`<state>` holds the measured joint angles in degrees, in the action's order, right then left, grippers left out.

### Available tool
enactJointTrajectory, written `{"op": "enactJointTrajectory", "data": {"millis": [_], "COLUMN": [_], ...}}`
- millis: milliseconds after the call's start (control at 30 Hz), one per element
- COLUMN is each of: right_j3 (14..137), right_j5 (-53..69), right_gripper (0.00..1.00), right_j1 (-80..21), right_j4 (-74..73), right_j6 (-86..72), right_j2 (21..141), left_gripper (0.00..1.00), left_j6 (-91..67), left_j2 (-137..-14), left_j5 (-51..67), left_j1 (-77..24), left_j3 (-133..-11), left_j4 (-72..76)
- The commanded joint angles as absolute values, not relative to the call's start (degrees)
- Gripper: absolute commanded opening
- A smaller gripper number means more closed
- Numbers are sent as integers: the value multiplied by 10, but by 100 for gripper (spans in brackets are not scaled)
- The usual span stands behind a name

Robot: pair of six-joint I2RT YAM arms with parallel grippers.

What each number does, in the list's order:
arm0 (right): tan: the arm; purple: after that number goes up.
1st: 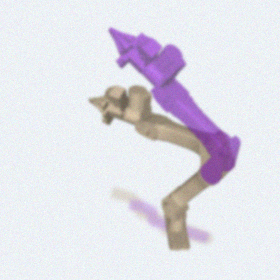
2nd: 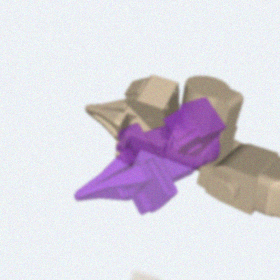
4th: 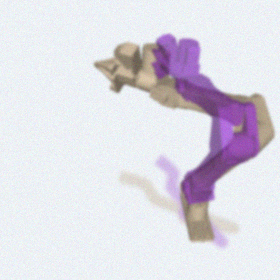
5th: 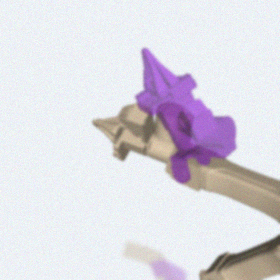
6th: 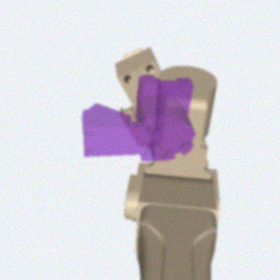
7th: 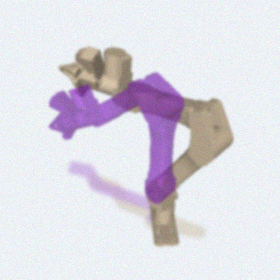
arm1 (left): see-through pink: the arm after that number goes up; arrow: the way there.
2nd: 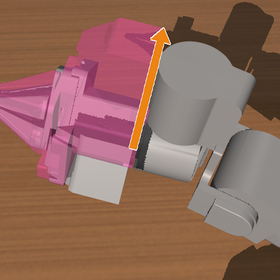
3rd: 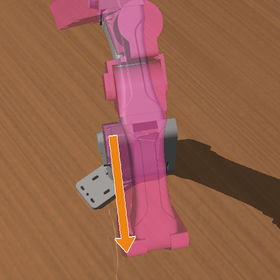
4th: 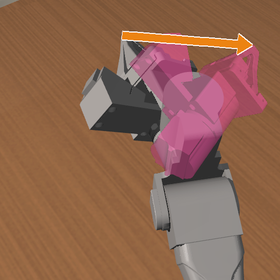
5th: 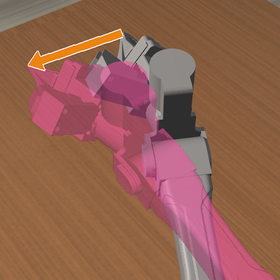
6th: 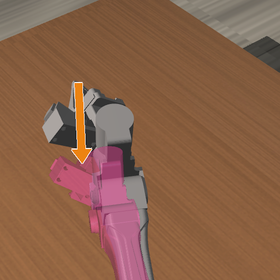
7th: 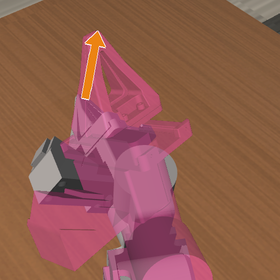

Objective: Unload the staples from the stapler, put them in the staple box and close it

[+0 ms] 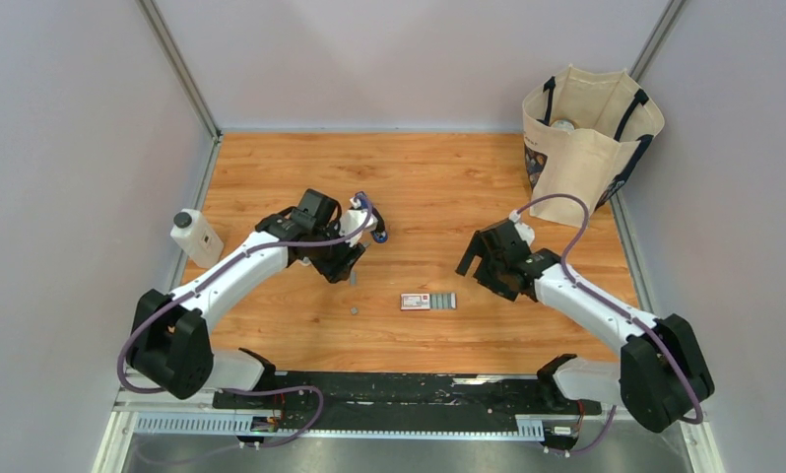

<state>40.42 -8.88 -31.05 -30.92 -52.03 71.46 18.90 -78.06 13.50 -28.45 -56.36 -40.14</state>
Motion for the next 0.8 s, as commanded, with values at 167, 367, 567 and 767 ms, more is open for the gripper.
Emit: {"op": "enactJointTrajectory", "data": {"millis": [167, 367, 567, 767], "right_j3": [426, 419, 407, 404], "right_j5": [-20, 23, 34, 14], "right_gripper": [100, 100, 100, 96], "right_j1": [-228, -228, -228, -229], "right_j4": [-257, -207, -191, -209], "right_j6": [-450, -438, -438, -436], "right_j2": [655, 649, 647, 616], "left_gripper": [86, 80, 77, 65], "left_j6": [66, -26, -123, -148], "left_j2": [-748, -792, -828, -910], "left_j5": [152, 141, 67, 31], "left_j1": [-280, -280, -283, -302], "left_j3": [-625, -612, -631, -640], "left_j4": [-467, -440, -439, -439]}}
